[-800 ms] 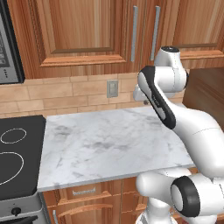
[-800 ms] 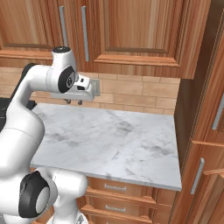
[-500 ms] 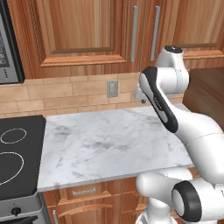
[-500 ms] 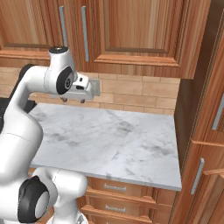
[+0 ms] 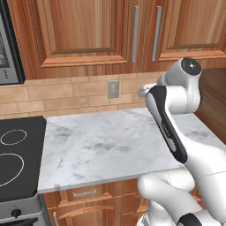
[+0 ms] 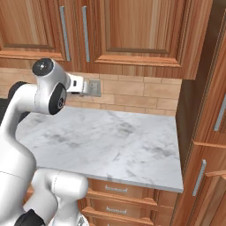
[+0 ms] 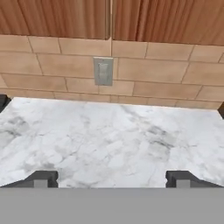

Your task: Move the oil and vinegar bottle and shaker from the cabinet to the dining counter.

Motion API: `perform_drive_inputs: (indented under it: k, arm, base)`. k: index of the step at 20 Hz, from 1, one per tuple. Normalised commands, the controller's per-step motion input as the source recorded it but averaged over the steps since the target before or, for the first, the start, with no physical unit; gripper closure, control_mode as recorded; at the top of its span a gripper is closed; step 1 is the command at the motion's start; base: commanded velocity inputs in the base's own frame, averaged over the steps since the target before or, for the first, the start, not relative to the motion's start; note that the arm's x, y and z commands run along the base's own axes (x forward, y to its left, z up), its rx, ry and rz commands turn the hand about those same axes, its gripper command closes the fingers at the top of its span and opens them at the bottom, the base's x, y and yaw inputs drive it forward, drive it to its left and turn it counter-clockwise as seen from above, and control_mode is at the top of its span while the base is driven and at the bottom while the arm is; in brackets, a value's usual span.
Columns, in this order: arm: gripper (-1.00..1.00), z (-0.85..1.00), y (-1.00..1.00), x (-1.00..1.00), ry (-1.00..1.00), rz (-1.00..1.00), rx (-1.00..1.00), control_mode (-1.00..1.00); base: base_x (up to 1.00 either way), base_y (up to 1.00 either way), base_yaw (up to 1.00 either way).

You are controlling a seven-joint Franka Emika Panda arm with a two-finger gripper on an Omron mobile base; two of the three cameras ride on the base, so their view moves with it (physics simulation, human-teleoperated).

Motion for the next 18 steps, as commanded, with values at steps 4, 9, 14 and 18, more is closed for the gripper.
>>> perform_drive_inputs:
  k: [4,9,14,18]
  arm:
    - [-1.00,0.48,-0.07,-0.10,-0.32,-0.01,0.02,-1.00]
    - [-1.00,0.53,-0.10,-0.03,-0.17,-0.06,0.07,-1.00]
    - [-1.00,0.56,-0.07,0.00,-0.02,-0.03,0.10,-1.00]
    - [-1.00,0.54,-0.03,0.00,0.03,-0.01,0.10,-1.00]
  base:
    - [0.00,0.00,0.00]
    - [0.00,0.00,0.00]
    - [0.00,0.00,0.00]
    - [0.00,0.00,0.00]
